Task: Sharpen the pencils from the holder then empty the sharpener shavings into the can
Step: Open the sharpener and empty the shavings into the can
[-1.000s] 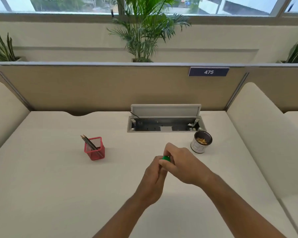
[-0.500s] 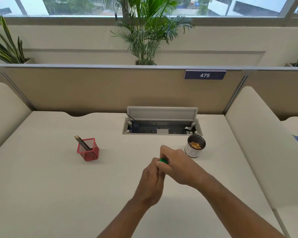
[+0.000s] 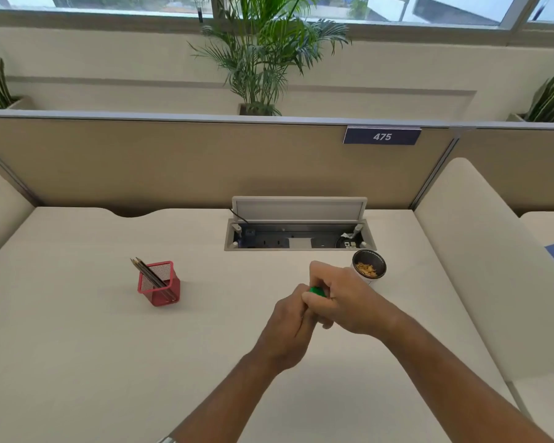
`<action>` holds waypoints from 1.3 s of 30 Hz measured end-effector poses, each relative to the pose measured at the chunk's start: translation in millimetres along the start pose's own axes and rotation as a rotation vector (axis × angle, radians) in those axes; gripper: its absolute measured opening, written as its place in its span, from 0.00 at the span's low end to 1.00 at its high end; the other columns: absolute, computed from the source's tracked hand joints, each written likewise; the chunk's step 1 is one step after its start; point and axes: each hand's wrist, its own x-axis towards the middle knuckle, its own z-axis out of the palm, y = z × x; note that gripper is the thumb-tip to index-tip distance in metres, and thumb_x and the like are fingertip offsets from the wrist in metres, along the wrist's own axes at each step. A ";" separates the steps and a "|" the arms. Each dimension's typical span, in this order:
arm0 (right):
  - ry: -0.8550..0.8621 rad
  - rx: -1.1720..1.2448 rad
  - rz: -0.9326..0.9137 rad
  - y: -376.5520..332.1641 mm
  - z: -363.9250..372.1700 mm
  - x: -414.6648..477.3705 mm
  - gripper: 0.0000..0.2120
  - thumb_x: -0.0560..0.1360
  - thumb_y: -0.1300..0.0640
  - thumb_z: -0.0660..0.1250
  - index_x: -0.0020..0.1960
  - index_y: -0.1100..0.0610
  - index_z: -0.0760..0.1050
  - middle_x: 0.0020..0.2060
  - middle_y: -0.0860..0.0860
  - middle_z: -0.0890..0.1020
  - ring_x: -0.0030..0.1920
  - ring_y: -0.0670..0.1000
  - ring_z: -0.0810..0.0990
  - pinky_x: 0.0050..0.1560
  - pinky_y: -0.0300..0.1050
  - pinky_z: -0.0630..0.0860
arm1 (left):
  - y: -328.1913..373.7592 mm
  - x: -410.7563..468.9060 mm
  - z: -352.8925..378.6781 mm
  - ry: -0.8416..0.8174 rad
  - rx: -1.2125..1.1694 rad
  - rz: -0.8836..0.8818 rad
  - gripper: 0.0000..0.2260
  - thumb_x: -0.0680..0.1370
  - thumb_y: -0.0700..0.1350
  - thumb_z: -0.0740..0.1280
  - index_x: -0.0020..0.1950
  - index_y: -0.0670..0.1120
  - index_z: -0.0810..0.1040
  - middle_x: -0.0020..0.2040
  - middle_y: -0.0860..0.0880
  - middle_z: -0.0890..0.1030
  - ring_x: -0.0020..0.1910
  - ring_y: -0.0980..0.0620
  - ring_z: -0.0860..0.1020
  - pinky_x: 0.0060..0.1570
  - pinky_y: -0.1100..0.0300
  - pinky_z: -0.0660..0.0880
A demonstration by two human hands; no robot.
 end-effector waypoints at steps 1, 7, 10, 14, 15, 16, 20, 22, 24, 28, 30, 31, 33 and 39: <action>0.008 -0.001 -0.004 -3.5 2.0 0.8 0.08 0.81 0.54 0.66 0.46 0.55 0.71 0.36 0.53 0.82 0.33 0.51 0.86 0.35 0.47 0.86 | -1.2 -1.2 -2.7 0.001 -0.008 0.005 0.10 0.90 0.45 0.56 0.56 0.44 0.76 0.44 0.58 0.82 0.44 0.50 0.83 0.43 0.52 0.81; 0.084 0.018 0.004 -16.9 15.9 6.0 0.08 0.80 0.55 0.66 0.44 0.56 0.71 0.34 0.52 0.81 0.32 0.49 0.84 0.31 0.38 0.81 | -1.5 -8.0 -10.5 0.123 0.026 0.001 0.12 0.87 0.49 0.56 0.52 0.46 0.76 0.40 0.61 0.81 0.40 0.54 0.82 0.38 0.49 0.80; 0.060 -0.001 0.006 -21.7 19.7 8.1 0.08 0.80 0.54 0.67 0.44 0.56 0.72 0.34 0.50 0.79 0.34 0.44 0.83 0.31 0.33 0.78 | -1.9 -13.7 -16.3 0.126 0.030 -0.010 0.14 0.86 0.51 0.56 0.52 0.46 0.77 0.41 0.59 0.82 0.40 0.53 0.83 0.38 0.47 0.80; 0.013 0.009 0.002 -31.0 19.1 9.3 0.08 0.80 0.54 0.68 0.44 0.54 0.72 0.37 0.51 0.81 0.34 0.47 0.85 0.34 0.37 0.81 | -4.4 -20.1 -25.1 0.122 0.008 -0.032 0.18 0.87 0.58 0.56 0.53 0.46 0.77 0.41 0.59 0.82 0.40 0.54 0.82 0.38 0.49 0.80; -0.008 0.027 0.003 -34.2 17.3 9.2 0.09 0.80 0.54 0.68 0.44 0.54 0.72 0.37 0.52 0.82 0.35 0.48 0.86 0.35 0.39 0.83 | -4.9 -21.4 -27.5 0.120 0.009 -0.032 0.19 0.87 0.60 0.56 0.54 0.47 0.77 0.42 0.59 0.82 0.40 0.53 0.82 0.38 0.48 0.80; -0.026 0.039 0.004 -37.6 15.2 9.5 0.09 0.80 0.53 0.69 0.45 0.55 0.73 0.38 0.52 0.83 0.35 0.49 0.87 0.36 0.41 0.84 | -5.2 -22.0 -29.8 0.120 0.012 -0.031 0.21 0.87 0.62 0.55 0.55 0.47 0.77 0.43 0.59 0.82 0.41 0.53 0.83 0.39 0.47 0.80; 0.010 0.017 -0.007 -44.1 15.0 9.8 0.08 0.80 0.51 0.69 0.47 0.54 0.74 0.37 0.52 0.85 0.36 0.49 0.87 0.41 0.49 0.87 | -5.3 -20.0 -37.5 0.115 0.018 -0.027 0.20 0.87 0.62 0.55 0.58 0.48 0.75 0.46 0.54 0.84 0.45 0.51 0.84 0.43 0.47 0.82; 0.068 -0.027 -0.043 -42.1 17.6 9.9 0.07 0.80 0.49 0.69 0.48 0.51 0.75 0.37 0.51 0.84 0.37 0.50 0.86 0.40 0.50 0.86 | -4.4 -17.4 -41.5 0.113 0.030 -0.029 0.16 0.87 0.59 0.56 0.58 0.49 0.75 0.46 0.58 0.82 0.44 0.55 0.82 0.41 0.55 0.80; 0.106 -0.039 -0.075 -38.4 18.5 9.5 0.06 0.79 0.47 0.70 0.50 0.48 0.76 0.38 0.50 0.84 0.39 0.52 0.84 0.41 0.52 0.84 | -4.4 -16.0 -45.2 0.110 0.060 -0.031 0.12 0.87 0.58 0.58 0.59 0.52 0.73 0.45 0.60 0.80 0.41 0.56 0.79 0.39 0.62 0.76; 0.098 0.011 -0.073 -33.5 20.2 7.6 0.09 0.79 0.46 0.70 0.58 0.46 0.78 0.45 0.44 0.84 0.47 0.46 0.84 0.46 0.41 0.82 | -8.7 -15.7 -50.0 0.097 0.094 -0.067 0.13 0.87 0.61 0.58 0.60 0.52 0.73 0.47 0.56 0.80 0.43 0.53 0.79 0.41 0.56 0.79; 0.110 -0.002 -0.081 -32.8 22.0 6.3 0.11 0.79 0.47 0.70 0.61 0.47 0.79 0.49 0.43 0.84 0.50 0.44 0.84 0.48 0.36 0.80 | -9.6 -15.5 -50.9 0.100 0.091 -0.081 0.19 0.85 0.65 0.57 0.61 0.51 0.74 0.48 0.52 0.81 0.43 0.50 0.79 0.41 0.51 0.79; 0.124 -0.011 -0.094 -32.7 22.9 5.4 0.12 0.79 0.48 0.71 0.62 0.48 0.79 0.50 0.42 0.84 0.51 0.43 0.83 0.48 0.35 0.80 | -10.2 -15.3 -50.9 0.102 0.090 -0.084 0.20 0.85 0.66 0.57 0.61 0.51 0.74 0.48 0.52 0.81 0.43 0.49 0.79 0.41 0.50 0.79; 0.169 -0.018 -0.123 -31.7 24.2 3.6 0.14 0.79 0.49 0.72 0.63 0.49 0.80 0.52 0.42 0.84 0.52 0.43 0.83 0.49 0.34 0.81 | -11.7 -14.6 -50.3 0.111 0.088 -0.085 0.19 0.85 0.65 0.57 0.60 0.51 0.73 0.48 0.51 0.81 0.44 0.49 0.79 0.41 0.50 0.78; 0.260 -0.085 -0.181 -28.7 28.3 1.8 0.16 0.78 0.47 0.72 0.64 0.50 0.80 0.54 0.43 0.84 0.51 0.42 0.83 0.49 0.33 0.82 | -14.5 -12.7 -48.5 0.117 0.075 -0.089 0.13 0.87 0.58 0.60 0.60 0.49 0.74 0.47 0.49 0.81 0.43 0.49 0.78 0.41 0.49 0.78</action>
